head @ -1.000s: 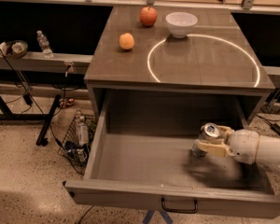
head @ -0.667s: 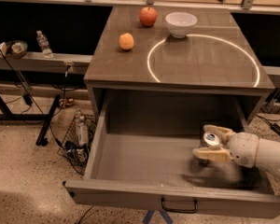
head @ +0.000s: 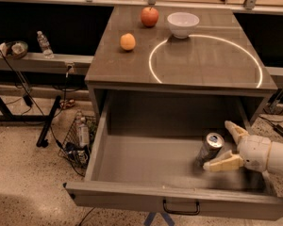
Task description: Place redbull can into top drawer
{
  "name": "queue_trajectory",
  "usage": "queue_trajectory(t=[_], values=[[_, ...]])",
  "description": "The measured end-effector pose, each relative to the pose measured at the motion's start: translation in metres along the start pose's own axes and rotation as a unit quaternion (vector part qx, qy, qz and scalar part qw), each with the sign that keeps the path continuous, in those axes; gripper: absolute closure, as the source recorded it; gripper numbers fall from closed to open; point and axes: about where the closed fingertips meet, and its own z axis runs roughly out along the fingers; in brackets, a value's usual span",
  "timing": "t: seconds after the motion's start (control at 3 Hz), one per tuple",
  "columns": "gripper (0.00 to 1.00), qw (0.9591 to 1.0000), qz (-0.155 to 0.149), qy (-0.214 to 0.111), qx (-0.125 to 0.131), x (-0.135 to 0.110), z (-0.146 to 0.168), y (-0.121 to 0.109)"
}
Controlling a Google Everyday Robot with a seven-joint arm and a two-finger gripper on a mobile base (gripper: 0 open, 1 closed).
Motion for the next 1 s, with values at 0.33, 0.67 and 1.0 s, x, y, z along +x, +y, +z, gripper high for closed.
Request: queue_trajectory(t=[0.33, 0.67, 1.0], values=[[0.0, 0.9974, -0.018, 0.043, 0.055, -0.041, -0.062, -0.036], [0.0, 0.9885, -0.05, 0.08, 0.118, -0.092, -0.131, -0.073], [0.0, 0.9868, -0.055, 0.079, 0.13, -0.1, -0.142, -0.08]])
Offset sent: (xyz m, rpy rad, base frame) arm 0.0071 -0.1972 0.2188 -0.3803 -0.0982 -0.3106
